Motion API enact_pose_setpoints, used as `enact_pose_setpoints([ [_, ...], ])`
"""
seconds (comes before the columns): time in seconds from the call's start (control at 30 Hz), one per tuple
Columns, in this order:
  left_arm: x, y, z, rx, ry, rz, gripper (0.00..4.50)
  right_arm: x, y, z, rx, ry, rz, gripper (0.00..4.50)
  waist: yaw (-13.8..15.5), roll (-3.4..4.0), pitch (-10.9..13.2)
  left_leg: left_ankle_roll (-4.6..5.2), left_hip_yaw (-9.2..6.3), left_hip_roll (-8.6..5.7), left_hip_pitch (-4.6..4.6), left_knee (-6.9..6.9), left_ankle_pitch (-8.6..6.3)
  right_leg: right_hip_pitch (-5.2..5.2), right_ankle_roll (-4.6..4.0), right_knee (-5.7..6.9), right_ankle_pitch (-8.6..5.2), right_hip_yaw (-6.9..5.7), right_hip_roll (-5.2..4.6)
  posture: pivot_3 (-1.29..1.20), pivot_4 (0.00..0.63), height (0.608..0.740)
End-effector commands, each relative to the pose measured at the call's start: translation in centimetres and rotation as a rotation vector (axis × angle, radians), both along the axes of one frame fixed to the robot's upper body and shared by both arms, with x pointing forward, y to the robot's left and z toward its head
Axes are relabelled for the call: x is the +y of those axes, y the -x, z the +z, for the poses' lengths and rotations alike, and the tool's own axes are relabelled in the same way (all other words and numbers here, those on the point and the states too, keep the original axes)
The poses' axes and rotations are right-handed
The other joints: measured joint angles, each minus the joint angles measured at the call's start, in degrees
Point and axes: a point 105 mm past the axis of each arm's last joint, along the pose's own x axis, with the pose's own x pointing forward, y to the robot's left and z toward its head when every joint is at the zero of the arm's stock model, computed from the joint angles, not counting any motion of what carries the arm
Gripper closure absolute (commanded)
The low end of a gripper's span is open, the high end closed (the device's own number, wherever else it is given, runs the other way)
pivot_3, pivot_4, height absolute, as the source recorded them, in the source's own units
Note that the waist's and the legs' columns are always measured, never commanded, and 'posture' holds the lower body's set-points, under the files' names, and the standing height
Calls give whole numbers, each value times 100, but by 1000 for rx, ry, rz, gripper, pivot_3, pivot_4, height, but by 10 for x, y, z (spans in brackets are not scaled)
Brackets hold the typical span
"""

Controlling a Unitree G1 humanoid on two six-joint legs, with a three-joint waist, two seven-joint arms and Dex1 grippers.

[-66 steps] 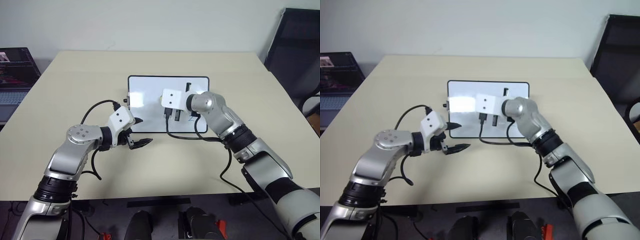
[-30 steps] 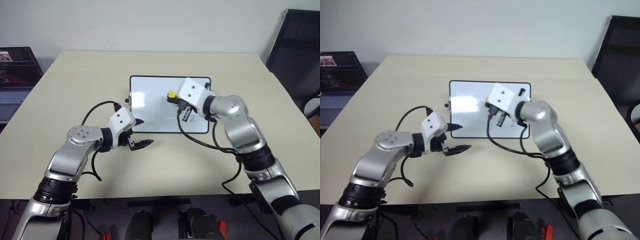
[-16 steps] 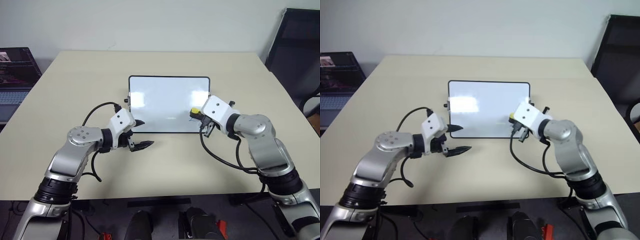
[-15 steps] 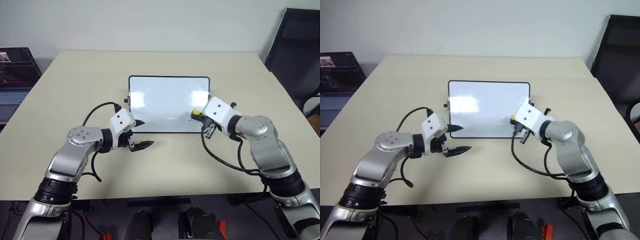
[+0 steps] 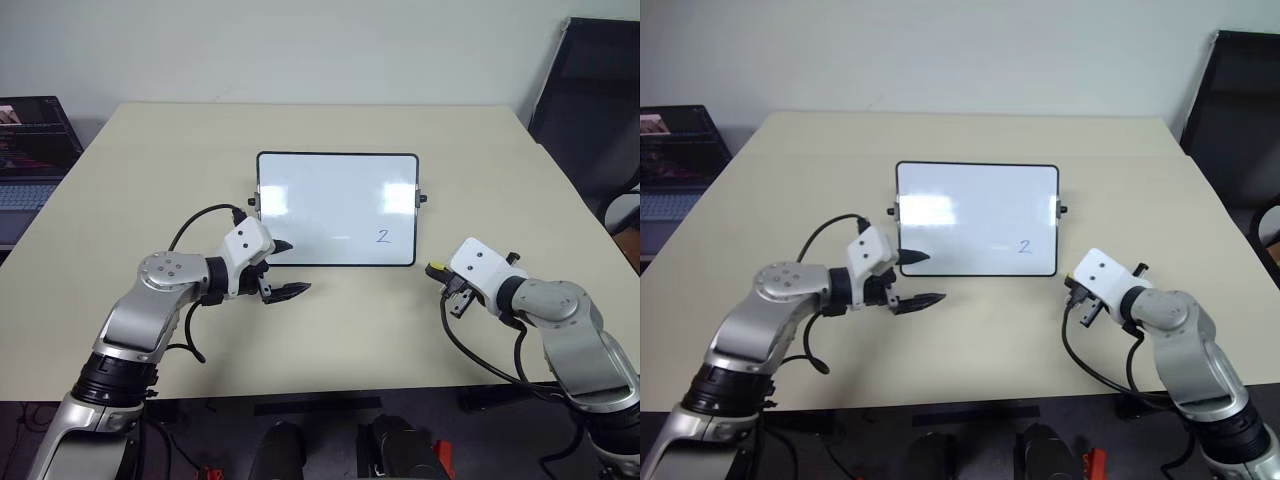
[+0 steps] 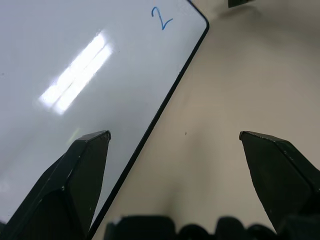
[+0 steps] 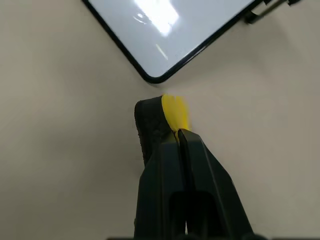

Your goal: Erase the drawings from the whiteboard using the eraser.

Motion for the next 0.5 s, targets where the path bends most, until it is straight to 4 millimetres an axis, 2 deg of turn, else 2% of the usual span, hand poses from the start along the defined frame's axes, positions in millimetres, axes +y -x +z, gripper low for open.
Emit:
enact_pose_setpoints([
  [0.03,-18,14,15,-11,57,-132,0,-1,2,2,16,-122,-47,4499,1,2,1,0,-1,0,1,-1,0,0,0,2,0,2,1,0,150,740],
  [0.2,-26,29,18,18,60,-241,0,-4,4,-1,37,-145,-51,4499,5,2,1,0,-1,0,-1,1,0,1,3,-1,0,4,-5,0,150,740],
  [0.3,-29,31,18,16,43,-274,0,-5,1,7,14,-189,-58,3562,4,3,1,0,1,-1,2,0,0,2,3,0,0,3,-3,0,150,740],
  [0.5,-33,31,19,15,48,-277,0,-7,2,25,42,-254,-23,1396,2,2,1,0,1,-1,2,0,0,2,3,0,0,5,-1,0,150,740],
])
